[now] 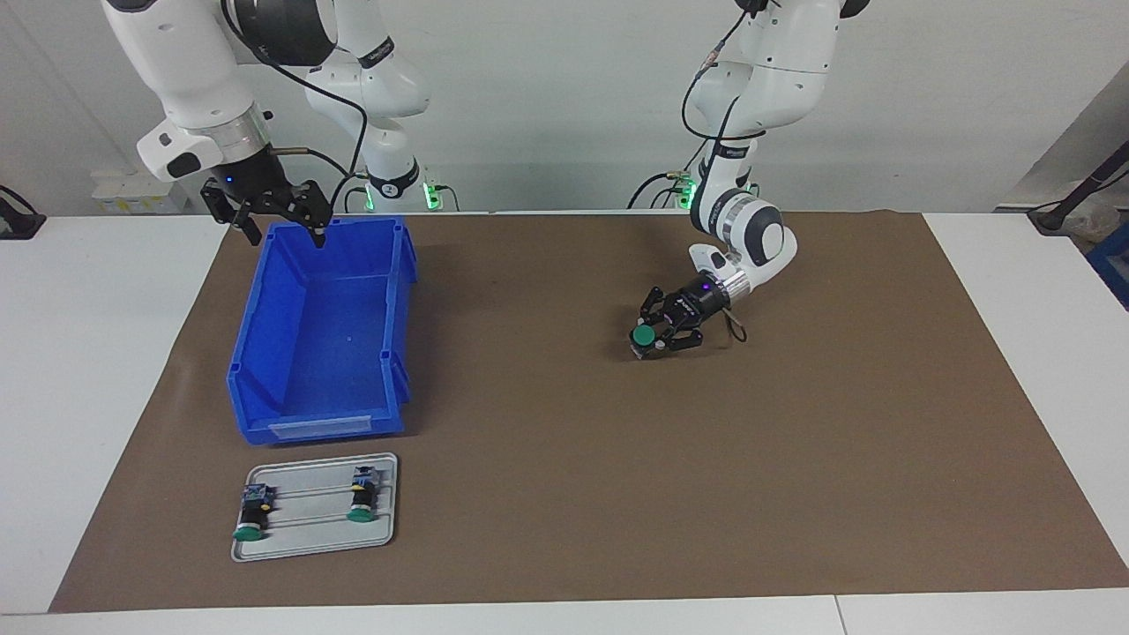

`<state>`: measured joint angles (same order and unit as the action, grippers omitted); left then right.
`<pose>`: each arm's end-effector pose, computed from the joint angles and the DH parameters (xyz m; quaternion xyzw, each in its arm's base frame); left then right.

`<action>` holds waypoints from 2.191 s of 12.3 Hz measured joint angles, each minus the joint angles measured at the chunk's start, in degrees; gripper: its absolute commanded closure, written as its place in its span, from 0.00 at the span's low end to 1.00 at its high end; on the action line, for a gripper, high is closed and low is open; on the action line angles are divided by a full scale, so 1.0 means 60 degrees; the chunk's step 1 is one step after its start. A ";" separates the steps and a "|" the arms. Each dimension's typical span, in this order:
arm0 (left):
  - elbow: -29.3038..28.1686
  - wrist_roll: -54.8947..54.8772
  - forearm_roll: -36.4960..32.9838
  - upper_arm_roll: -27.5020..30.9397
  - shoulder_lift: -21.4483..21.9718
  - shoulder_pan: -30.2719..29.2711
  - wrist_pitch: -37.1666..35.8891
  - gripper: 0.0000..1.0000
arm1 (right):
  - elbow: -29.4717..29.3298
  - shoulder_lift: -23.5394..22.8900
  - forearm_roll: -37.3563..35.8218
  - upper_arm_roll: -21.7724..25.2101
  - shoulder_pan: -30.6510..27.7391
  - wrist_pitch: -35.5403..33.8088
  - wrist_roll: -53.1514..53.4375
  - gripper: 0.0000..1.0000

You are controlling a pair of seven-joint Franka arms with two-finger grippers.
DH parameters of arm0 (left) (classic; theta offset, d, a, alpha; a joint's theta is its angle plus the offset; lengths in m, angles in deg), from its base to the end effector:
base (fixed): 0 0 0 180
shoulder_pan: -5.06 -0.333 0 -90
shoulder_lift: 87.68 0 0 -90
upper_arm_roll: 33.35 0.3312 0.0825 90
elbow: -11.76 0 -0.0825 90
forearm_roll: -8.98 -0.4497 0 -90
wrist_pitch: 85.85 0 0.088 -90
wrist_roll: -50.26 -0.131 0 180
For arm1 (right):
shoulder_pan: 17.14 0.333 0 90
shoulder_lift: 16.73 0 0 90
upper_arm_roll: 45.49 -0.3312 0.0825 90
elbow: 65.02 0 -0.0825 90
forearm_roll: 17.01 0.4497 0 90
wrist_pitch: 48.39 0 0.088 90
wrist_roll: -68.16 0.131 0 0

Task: Place and press button with both arms
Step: 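Set the button upright on the table and open the left gripper, then draw the open left gripper back away from the button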

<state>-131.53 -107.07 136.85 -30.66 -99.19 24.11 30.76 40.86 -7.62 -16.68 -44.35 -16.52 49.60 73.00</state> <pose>0.4769 -0.2028 0.1649 0.6654 -0.3824 0.5424 0.3418 0.5761 -0.0052 0.5729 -0.9988 0.0470 -0.0105 0.0048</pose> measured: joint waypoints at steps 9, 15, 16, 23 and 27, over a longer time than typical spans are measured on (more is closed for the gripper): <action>-0.0097 0.0001 -0.0210 0.0043 0.0014 -0.0031 -0.0012 0.15 | 0.0000 0.0000 0.0000 0.0000 0.0000 0.0000 0.0000 0.01; -0.0129 0.0174 -0.2048 0.0090 0.0018 -0.0990 -0.0013 0.12 | 0.0000 0.0000 0.0000 0.0000 0.0000 0.0000 0.0000 0.01; -0.0113 0.0269 -0.2529 0.0092 0.0022 -0.1259 -0.0017 0.12 | 0.0000 0.0000 0.0000 0.0000 0.0000 0.0000 0.0000 0.01; 0.0566 0.1537 -0.4647 0.0136 0.0016 -0.2485 0.0115 0.12 | 0.0000 0.0000 0.0000 0.0000 0.0000 0.0000 0.0000 0.01; 0.1179 0.2529 -0.5680 0.0151 -0.0095 -0.3277 0.0123 0.14 | 0.0000 0.0000 0.0000 0.0000 0.0000 0.0000 0.0000 0.01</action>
<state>-124.45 -91.90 102.77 -29.75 -99.76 4.45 31.50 40.86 -7.62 -16.68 -44.35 -16.52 49.60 73.00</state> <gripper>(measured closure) 0.137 0.009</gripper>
